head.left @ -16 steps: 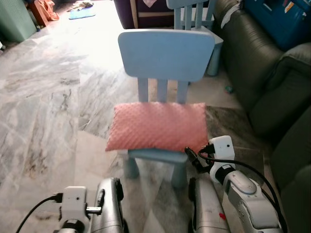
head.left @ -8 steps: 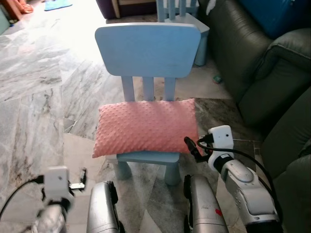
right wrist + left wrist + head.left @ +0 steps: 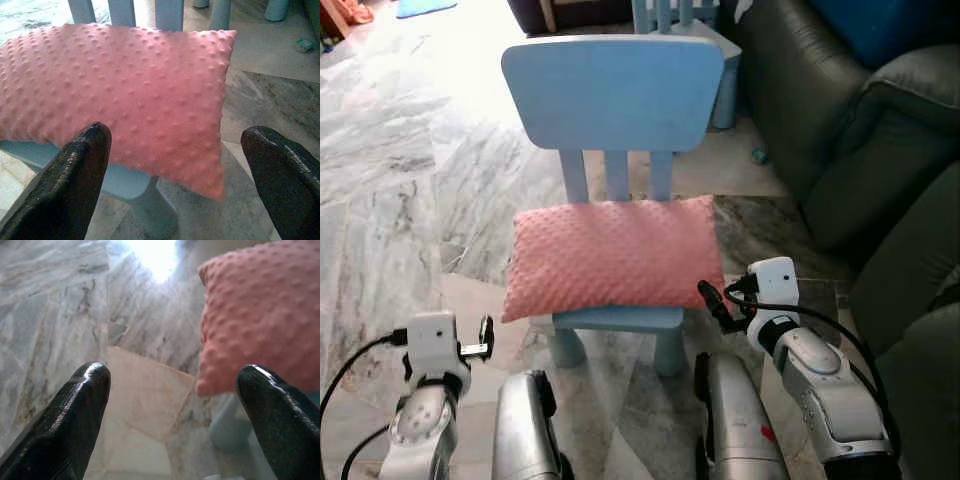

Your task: Move the pillow to the sofa

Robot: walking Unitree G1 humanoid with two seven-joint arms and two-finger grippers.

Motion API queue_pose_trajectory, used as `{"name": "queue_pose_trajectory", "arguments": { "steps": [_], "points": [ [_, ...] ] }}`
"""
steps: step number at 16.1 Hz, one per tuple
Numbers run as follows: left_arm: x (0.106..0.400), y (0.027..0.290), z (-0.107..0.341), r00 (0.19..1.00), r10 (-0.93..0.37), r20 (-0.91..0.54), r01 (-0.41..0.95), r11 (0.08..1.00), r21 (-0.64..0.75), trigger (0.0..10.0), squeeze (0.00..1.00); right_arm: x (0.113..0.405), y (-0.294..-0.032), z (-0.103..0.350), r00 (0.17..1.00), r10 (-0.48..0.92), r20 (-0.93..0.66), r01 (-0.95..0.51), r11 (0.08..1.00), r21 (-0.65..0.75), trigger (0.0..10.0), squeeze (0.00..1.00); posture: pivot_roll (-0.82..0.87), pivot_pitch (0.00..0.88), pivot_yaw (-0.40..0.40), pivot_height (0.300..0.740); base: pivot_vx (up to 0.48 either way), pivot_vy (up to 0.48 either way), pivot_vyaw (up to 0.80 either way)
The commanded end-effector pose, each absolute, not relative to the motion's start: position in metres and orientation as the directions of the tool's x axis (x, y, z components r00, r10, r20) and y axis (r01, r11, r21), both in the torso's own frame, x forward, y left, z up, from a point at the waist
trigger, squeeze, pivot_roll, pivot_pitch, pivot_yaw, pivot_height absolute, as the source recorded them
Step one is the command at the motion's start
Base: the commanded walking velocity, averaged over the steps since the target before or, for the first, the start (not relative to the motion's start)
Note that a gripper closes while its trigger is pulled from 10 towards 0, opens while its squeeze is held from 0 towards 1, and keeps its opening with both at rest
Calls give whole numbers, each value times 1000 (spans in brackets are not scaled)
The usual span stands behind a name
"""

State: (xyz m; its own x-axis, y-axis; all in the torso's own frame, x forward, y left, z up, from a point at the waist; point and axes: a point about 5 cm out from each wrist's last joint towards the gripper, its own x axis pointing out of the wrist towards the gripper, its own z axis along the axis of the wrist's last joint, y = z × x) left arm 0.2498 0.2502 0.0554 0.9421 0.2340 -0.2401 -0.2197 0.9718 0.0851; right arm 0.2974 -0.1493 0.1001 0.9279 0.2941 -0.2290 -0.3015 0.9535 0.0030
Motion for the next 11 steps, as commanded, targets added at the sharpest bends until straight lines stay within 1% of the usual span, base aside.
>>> {"name": "queue_pose_trajectory", "arguments": {
  "steps": [1,3,7,10,11],
  "points": [
    [249,262,56,933,279,-230,-263,960,97,10000,0,297,-148,98,926,295,-235,-301,954,14,10000,0,-170,256,53,498,0,0,0],
    [260,263,60,934,289,-212,-276,957,87,10000,0,298,-143,100,924,309,-226,-315,949,9,10000,0,-178,264,53,478,0,0,0],
    [258,261,59,938,276,-207,-263,961,92,10000,0,297,-146,100,926,302,-227,-307,951,12,10000,0,-177,273,57,433,0,0,0],
    [258,262,57,939,279,-202,-263,959,102,10000,0,299,-145,101,929,297,-220,-300,954,22,10000,0,-173,271,58,429,0,0,0],
    [260,268,60,938,293,-187,-276,955,112,10000,0,300,-144,102,931,297,-214,-300,954,22,10000,0,-172,271,58,429,0,0,0]
  ]
}}
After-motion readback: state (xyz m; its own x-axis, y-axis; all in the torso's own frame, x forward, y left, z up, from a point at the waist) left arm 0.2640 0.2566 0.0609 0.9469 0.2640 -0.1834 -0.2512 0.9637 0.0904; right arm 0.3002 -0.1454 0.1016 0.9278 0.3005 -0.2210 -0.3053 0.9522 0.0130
